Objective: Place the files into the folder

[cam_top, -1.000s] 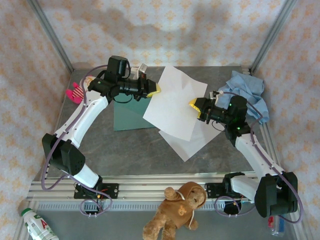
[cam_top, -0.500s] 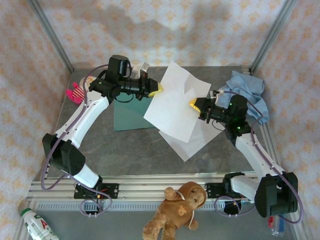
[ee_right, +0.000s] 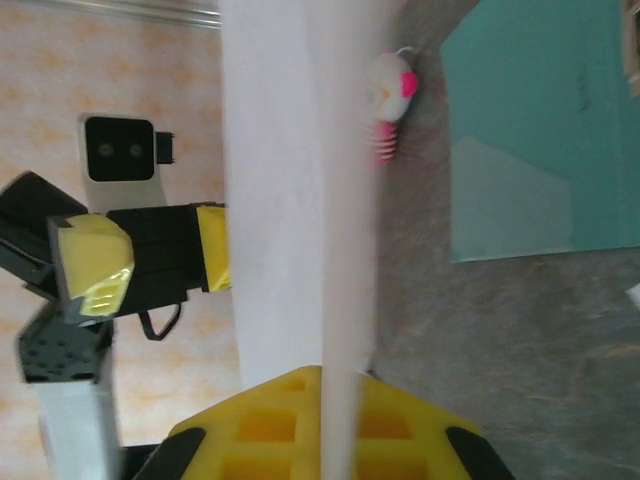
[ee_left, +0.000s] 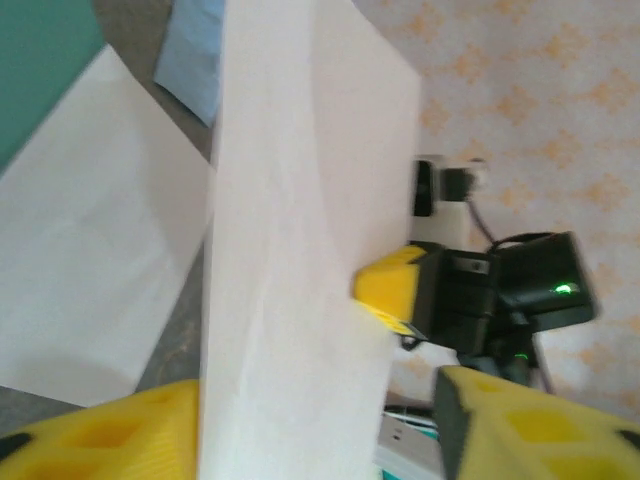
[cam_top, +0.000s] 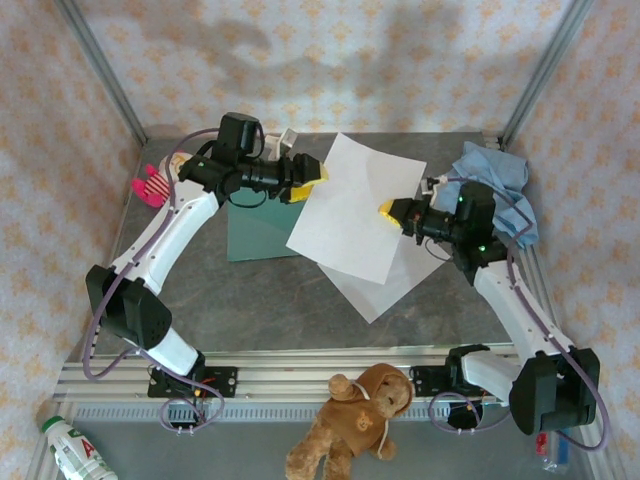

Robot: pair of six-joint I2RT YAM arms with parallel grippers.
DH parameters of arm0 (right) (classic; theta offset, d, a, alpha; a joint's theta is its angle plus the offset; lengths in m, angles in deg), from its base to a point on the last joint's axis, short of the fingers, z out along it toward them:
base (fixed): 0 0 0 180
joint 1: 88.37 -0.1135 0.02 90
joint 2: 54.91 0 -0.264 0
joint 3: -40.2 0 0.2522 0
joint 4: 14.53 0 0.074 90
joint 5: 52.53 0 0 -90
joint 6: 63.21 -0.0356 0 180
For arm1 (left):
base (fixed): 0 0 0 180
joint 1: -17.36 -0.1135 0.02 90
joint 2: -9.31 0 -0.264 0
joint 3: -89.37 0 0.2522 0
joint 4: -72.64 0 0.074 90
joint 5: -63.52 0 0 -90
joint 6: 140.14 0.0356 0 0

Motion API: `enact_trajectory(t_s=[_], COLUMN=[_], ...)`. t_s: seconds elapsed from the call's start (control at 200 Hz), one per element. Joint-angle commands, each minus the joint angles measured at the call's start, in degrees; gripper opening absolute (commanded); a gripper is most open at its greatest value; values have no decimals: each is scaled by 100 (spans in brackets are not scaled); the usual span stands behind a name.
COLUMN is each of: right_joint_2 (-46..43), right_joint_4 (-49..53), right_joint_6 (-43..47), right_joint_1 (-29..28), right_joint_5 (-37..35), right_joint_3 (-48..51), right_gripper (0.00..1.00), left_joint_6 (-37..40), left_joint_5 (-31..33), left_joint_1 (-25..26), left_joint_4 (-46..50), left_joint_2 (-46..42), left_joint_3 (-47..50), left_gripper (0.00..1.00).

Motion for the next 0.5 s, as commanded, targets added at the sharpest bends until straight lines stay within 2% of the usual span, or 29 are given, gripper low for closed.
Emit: enact_trajectory(t_s=[0.0, 0.135, 0.26, 0.495], right_joint_2=[103, 837, 1751, 3208], right_joint_4=[1703, 3044, 3900, 4454], right_joint_6=[1580, 2678, 3320, 3624], right_joint_1=[-27, -26, -27, -204], right_joint_5=[-417, -1058, -1467, -2261], right_joint_3=[-758, -1788, -2748, -4253], right_gripper=[0, 0, 0, 0], left_joint_6=[418, 562, 583, 814], left_joint_5=[547, 1147, 1643, 3717], left_joint_1=[-85, -177, -212, -471], left_joint_4=[429, 788, 660, 948], left_joint_2=[-14, 14, -226, -1080], left_joint_3=[-82, 108, 569, 1470], left_gripper=[68, 69, 70, 72])
